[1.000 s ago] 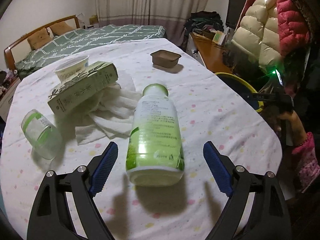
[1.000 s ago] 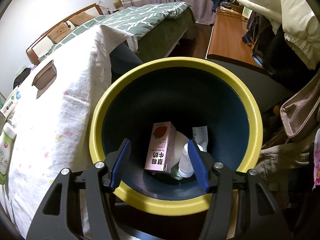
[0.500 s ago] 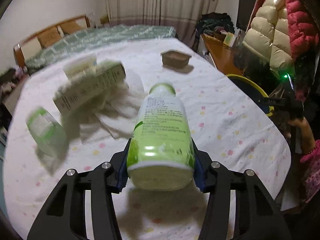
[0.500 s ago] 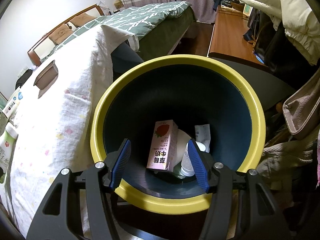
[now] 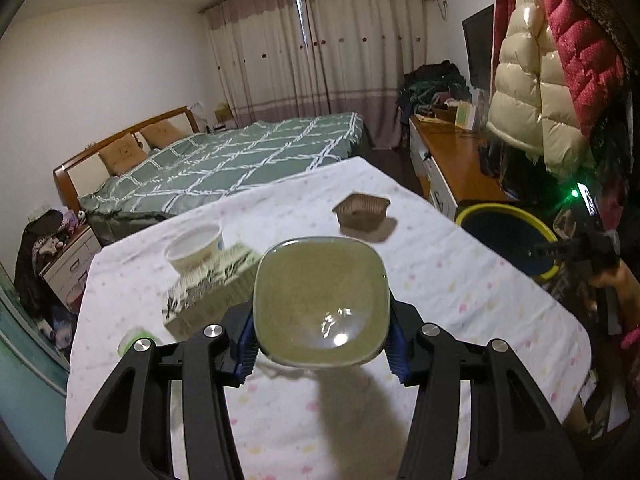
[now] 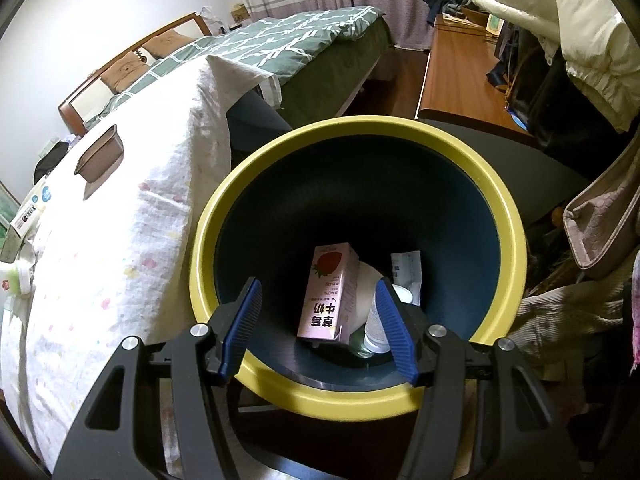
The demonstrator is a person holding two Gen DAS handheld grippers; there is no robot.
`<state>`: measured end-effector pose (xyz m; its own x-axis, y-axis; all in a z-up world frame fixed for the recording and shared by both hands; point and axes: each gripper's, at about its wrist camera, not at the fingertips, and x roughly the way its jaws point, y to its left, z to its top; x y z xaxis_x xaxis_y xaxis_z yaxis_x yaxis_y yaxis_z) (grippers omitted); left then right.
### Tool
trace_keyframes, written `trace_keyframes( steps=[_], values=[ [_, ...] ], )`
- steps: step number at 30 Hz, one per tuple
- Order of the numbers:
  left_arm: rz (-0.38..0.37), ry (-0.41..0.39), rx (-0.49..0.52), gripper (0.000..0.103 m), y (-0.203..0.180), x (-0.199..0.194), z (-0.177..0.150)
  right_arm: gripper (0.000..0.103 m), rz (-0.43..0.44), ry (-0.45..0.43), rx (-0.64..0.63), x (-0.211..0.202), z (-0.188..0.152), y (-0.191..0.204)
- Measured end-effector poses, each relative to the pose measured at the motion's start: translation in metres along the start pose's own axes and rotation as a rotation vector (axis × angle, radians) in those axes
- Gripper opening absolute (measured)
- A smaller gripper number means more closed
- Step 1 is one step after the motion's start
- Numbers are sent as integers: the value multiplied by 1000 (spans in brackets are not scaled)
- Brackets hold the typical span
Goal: Collect trash
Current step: 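Carry the coconut-water bottle over the yellow bin and open the left gripper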
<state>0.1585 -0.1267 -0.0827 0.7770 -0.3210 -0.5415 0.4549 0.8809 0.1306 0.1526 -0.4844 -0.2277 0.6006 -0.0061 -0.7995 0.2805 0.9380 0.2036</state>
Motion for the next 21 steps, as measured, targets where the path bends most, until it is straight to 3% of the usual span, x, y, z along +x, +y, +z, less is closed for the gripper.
trace_keyframes(
  steps=[15,21],
  values=[
    [-31,-11,-50,51,-6,20,47,56,8,-11,23,-10,-3,-14],
    [-96,14,-49,51,-25,30,67,56,3,-51,19,-29,-3,-17]
  ],
)
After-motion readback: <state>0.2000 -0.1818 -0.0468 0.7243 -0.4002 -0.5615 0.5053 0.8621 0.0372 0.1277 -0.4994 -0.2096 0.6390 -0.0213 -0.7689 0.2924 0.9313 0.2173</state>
